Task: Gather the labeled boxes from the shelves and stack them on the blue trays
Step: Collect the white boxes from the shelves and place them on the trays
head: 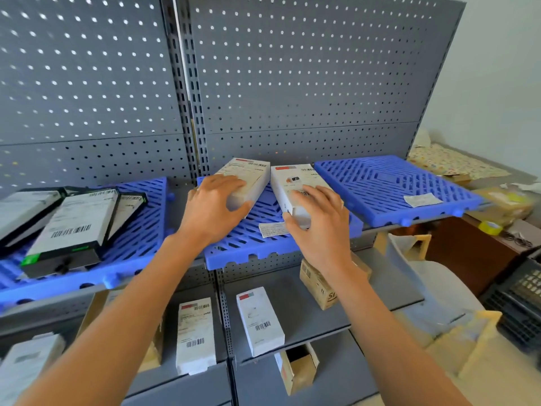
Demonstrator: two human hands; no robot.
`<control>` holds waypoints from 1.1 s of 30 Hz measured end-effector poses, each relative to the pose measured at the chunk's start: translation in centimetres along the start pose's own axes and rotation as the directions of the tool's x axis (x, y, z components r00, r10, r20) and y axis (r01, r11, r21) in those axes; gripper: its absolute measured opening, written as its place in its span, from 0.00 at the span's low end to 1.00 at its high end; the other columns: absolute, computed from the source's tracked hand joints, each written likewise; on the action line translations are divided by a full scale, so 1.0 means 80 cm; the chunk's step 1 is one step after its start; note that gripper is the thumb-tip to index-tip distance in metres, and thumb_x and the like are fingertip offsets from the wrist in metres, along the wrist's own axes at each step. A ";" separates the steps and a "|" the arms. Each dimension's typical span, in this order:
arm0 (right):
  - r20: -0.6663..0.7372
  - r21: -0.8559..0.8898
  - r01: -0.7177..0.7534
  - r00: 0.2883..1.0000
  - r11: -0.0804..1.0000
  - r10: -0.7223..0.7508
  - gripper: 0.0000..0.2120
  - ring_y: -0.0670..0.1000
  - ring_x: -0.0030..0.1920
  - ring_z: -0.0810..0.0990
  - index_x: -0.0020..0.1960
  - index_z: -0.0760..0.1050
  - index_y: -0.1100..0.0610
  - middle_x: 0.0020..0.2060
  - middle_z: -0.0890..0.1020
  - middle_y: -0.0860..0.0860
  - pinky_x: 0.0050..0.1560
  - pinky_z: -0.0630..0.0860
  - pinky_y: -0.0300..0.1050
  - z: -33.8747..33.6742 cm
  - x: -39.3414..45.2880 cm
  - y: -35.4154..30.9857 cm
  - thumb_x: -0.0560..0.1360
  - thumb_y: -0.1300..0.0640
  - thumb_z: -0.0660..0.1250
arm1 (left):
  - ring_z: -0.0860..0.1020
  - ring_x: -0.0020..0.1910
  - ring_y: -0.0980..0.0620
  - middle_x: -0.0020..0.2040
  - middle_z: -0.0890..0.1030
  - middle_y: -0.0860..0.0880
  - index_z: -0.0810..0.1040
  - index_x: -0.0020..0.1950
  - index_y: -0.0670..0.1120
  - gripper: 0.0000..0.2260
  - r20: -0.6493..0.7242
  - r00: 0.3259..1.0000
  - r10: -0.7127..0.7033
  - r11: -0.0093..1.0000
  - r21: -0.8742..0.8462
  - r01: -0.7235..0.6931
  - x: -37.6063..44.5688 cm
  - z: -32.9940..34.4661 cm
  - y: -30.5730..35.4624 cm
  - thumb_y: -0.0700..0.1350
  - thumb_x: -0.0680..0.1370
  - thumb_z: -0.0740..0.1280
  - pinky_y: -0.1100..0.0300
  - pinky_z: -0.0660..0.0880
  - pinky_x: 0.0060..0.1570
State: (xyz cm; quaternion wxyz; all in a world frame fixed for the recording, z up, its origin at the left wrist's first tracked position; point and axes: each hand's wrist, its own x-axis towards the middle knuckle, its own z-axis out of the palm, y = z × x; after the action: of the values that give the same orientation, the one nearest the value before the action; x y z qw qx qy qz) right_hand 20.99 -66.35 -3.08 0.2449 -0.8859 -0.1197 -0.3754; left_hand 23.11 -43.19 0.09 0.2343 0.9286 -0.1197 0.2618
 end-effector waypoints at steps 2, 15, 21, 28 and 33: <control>0.018 -0.016 0.018 1.000 1.000 -0.018 0.19 0.52 0.70 0.67 0.65 0.77 0.49 0.66 0.76 0.47 0.61 0.72 0.59 0.000 -0.001 0.001 0.76 0.44 0.68 | 0.66 0.74 0.50 0.72 0.74 0.53 0.75 0.71 0.53 0.23 0.002 1.000 -0.006 0.999 0.052 0.006 -0.001 -0.001 0.005 0.58 0.77 0.69 0.37 0.63 0.72; 0.051 -0.069 0.100 0.994 0.993 -0.096 0.24 0.57 0.74 0.65 0.71 0.72 0.53 0.73 0.70 0.52 0.67 0.68 0.64 -0.017 -0.027 0.006 0.78 0.47 0.67 | 0.70 0.71 0.45 0.68 0.77 0.49 0.79 0.67 0.49 0.18 -0.090 0.996 -0.007 0.992 0.129 0.018 -0.054 -0.008 0.043 0.52 0.79 0.70 0.38 0.73 0.60; 0.078 -0.044 0.107 0.992 0.993 -0.104 0.24 0.58 0.77 0.62 0.72 0.70 0.53 0.76 0.67 0.53 0.69 0.65 0.66 -0.033 -0.038 0.005 0.78 0.49 0.66 | 0.72 0.69 0.43 0.67 0.78 0.48 0.80 0.65 0.48 0.15 -0.151 0.988 -0.023 0.989 0.144 0.045 -0.087 -0.017 0.068 0.49 0.79 0.70 0.39 0.74 0.59; 0.025 0.040 0.176 0.984 0.984 -0.177 0.21 0.58 0.74 0.65 0.70 0.73 0.54 0.74 0.69 0.54 0.68 0.67 0.65 -0.053 -0.075 -0.009 0.78 0.53 0.67 | 0.78 0.61 0.45 0.59 0.83 0.49 0.83 0.59 0.46 0.14 -0.268 0.963 -0.011 0.993 0.106 0.041 -0.150 -0.017 0.086 0.50 0.78 0.67 0.44 0.77 0.53; -0.011 0.139 0.199 0.980 0.970 -0.200 0.18 0.58 0.72 0.69 0.67 0.76 0.55 0.71 0.73 0.54 0.69 0.67 0.60 -0.054 -0.122 -0.014 0.78 0.56 0.67 | 0.79 0.51 0.48 0.49 0.84 0.51 0.85 0.53 0.46 0.07 -0.335 0.940 -0.071 0.995 0.042 0.090 -0.205 -0.015 0.089 0.45 0.79 0.69 0.50 0.79 0.46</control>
State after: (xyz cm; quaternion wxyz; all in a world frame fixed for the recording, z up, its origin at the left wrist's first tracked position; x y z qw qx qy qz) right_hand 11.16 -67.97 -7.19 0.2671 -0.8507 -0.2344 -0.3873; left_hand 6.49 -47.07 -5.24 0.2354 0.8813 -0.0331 0.4084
